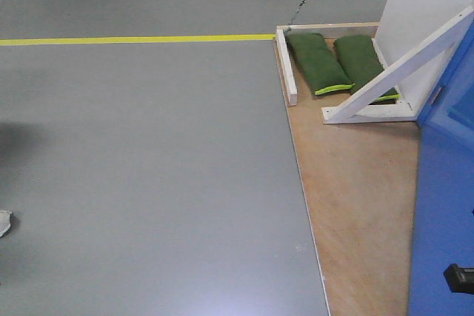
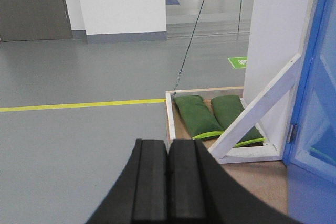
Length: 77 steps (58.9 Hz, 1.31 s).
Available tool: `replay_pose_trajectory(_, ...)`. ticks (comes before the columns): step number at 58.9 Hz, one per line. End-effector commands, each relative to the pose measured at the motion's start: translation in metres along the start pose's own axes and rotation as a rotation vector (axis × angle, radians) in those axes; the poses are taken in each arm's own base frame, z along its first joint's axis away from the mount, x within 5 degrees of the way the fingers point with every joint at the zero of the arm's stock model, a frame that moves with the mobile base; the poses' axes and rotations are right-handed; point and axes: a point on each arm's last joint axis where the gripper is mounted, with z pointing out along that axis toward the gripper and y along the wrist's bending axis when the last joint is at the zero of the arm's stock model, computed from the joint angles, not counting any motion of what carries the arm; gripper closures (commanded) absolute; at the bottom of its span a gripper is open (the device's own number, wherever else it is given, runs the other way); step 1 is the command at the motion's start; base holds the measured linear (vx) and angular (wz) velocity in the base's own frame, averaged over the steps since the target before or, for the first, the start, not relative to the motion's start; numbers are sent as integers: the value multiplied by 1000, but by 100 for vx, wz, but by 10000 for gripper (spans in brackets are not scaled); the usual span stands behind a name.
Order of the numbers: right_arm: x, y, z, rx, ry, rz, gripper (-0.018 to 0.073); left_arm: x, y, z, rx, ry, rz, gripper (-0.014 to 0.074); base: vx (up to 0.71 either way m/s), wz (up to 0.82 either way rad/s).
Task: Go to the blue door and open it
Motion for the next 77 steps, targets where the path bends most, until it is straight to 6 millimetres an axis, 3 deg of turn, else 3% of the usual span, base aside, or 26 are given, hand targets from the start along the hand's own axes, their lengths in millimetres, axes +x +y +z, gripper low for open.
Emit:
replay_pose_trajectory(1,-2,0,0,-1,-84,-6,557,-6,0,-1,-3,-89,-3,526,3,-2)
replay_pose_trajectory(17,-8,0,-2,-2,-98,-6,557,-6,0,-1,-3,-89,-3,526,1,0)
replay_pose_trajectory(25,-39,0,-4,2,-120,-7,557,-6,0,-1,-3,-90,-3,526,0,0)
replay_pose_trajectory(36,-113,1,2,2,-152,-8,557,-6,0,-1,-3,-90,-3,526,0,0)
replay_pose_trajectory(43,-145,1,13,2,-155,-8,557,-6,0,-1,-3,-90,-3,526,0,0)
replay_pose_trajectory(58,-177,-12,27,115,-167,44,557,-6,0,-1,-3,-90,-3,526,0,0)
replay_pose_trajectory(77,-238,-39,4,302,-410,412,557,-6,0,-1,-3,-90,-3,526,0,0)
